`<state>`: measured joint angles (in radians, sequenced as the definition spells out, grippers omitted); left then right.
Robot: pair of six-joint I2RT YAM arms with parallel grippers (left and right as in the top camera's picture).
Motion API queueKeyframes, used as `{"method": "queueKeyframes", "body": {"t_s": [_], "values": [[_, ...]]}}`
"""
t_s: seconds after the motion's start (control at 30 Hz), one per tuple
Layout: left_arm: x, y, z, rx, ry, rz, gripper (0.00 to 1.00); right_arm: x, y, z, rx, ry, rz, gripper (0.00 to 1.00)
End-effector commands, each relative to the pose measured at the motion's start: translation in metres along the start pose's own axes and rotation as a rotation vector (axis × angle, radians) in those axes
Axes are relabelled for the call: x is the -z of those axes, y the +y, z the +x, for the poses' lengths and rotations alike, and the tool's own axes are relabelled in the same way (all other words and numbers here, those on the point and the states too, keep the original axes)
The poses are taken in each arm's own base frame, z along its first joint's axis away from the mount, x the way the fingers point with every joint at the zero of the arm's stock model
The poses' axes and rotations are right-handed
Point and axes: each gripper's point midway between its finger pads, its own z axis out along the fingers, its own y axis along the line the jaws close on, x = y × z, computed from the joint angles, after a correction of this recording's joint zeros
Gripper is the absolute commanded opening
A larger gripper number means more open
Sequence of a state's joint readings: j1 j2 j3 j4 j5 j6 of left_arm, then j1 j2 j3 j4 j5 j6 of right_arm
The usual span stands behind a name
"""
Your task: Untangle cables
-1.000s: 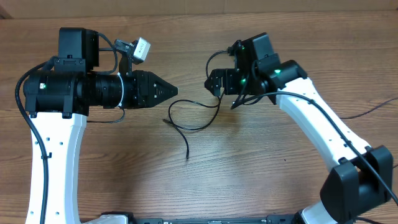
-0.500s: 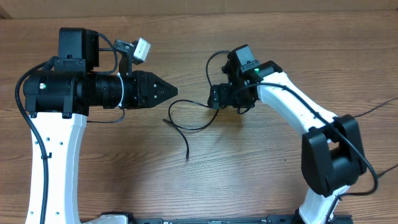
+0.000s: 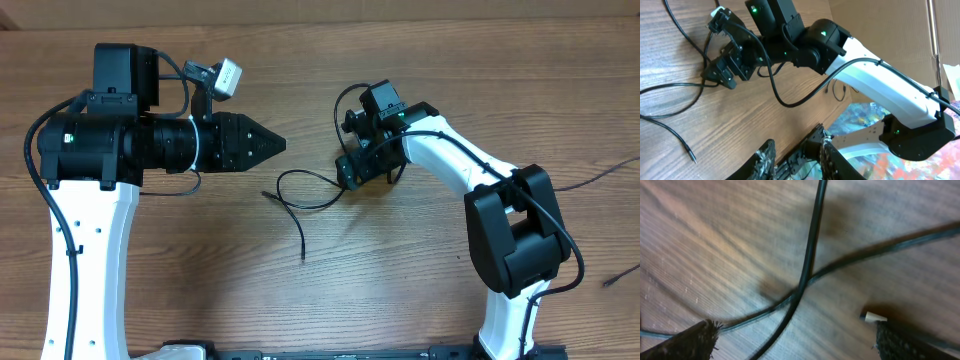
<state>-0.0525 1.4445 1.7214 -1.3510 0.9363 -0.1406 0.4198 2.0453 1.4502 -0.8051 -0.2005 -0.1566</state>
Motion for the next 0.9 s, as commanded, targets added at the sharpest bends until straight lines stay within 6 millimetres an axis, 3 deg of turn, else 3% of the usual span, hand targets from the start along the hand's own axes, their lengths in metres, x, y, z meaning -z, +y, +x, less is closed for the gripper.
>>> {"method": "queueKeyframes", "body": {"t_s": [0.0,0.1,0.2,0.47,0.7,0.77,0.87], "values": [[0.002,-0.003,-0.005,-0.053,-0.017,-0.002,0.30,0.001,-0.001,-0.011,-0.009,-0.035,0.018,0.97],[0.002,-0.003,-0.006,-0.057,-0.020,-0.001,0.30,0.001,-0.001,-0.009,-0.013,-0.030,0.017,0.94],[0.002,-0.003,-0.006,-0.057,-0.020,-0.001,0.31,0.000,0.000,-0.005,-0.017,-0.011,0.016,0.80],[0.002,-0.003,-0.006,-0.056,-0.019,-0.001,0.30,-0.004,-0.001,-0.002,-0.004,0.002,0.016,0.86],[0.002,-0.003,-0.006,-0.057,-0.020,-0.002,0.30,-0.011,-0.003,-0.006,-0.001,-0.012,0.016,0.82],[0.002,-0.003,-0.006,-0.057,-0.020,-0.002,0.30,-0.011,-0.003,-0.009,0.001,-0.022,0.017,0.78],[0.002,-0.003,-0.006,-0.057,-0.020,-0.002,0.30,-0.011,-0.002,-0.009,0.001,-0.021,0.013,0.57]]}}
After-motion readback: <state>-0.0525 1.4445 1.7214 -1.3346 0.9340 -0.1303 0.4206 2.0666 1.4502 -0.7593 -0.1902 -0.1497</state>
